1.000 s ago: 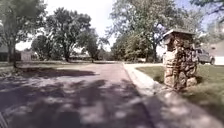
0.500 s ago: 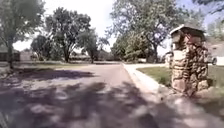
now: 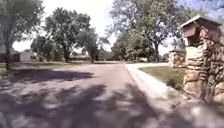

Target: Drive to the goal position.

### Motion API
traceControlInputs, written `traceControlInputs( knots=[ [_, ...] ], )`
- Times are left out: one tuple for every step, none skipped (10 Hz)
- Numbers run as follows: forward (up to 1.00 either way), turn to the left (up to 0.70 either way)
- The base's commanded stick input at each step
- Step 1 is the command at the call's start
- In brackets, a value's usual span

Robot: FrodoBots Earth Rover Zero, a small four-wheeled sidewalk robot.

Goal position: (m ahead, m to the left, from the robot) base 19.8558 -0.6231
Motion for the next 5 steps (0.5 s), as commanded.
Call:
traceControlInputs(
  knots=[
    [0.7,-0.02],
    [0.7,0.0],
    [0.7,0.0],
    [0.7,0.0],
    [0.7,0.0]
  ],
)
